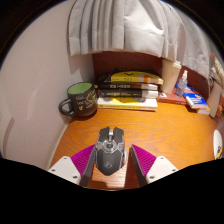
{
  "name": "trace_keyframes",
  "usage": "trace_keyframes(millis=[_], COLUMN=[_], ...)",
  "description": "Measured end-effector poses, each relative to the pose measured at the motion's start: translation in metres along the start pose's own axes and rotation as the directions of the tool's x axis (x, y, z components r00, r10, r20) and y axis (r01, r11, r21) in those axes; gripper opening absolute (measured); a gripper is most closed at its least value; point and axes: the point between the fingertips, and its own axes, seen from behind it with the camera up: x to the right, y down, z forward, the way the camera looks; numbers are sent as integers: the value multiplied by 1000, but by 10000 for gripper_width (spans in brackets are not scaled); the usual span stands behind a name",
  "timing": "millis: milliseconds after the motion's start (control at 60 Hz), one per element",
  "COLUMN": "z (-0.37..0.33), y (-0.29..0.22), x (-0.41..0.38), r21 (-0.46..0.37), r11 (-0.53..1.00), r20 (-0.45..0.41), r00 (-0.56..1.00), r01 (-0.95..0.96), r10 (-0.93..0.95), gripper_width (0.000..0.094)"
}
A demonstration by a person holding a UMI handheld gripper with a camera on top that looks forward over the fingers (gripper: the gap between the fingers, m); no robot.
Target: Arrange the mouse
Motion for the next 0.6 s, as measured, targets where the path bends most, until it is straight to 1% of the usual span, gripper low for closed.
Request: trace_keyframes(millis=[33, 67, 83, 150, 183, 250, 317, 333, 367, 383, 417, 500, 517, 533, 583, 600], z=[-1, 0, 12, 7, 17, 19, 17, 19, 19, 19, 20, 30, 20, 17, -3, -19], y=[-9, -18, -19, -33, -38, -46, -58, -56, -62, -66, -67, -87, -87, -89, -113, -122], x=[9, 15, 14, 36, 36, 50, 72, 65, 75, 80, 81, 114, 119, 108, 134, 145], r21=[3, 10, 9, 6, 12, -1, -4, -7, -11, -13, -21, -35, -48, -44, -24, -5], r11=[1000, 1000, 1000, 1000, 1000, 1000, 1000, 1000, 1000, 1000, 1000, 999, 998, 999, 999, 1000], r20=[-3, -5, -2, -8, -5, -15, -7, -4, 5, 8, 17, 43, 56, 61, 68, 70], r00=[1000, 1000, 1000, 1000, 1000, 1000, 1000, 1000, 1000, 1000, 1000, 998, 998, 998, 997, 997], r01=[-7, -12, -17, -12, -7, -4, -15, -14, -18, -20, -16, -34, -34, -28, -26, -24], r10=[7, 12, 17, 12, 7, 4, 15, 14, 18, 20, 17, 35, 36, 30, 27, 24], gripper_width=[665, 613, 583, 548, 494, 462, 427, 402, 403, 375, 373, 375, 373, 373, 375, 373])
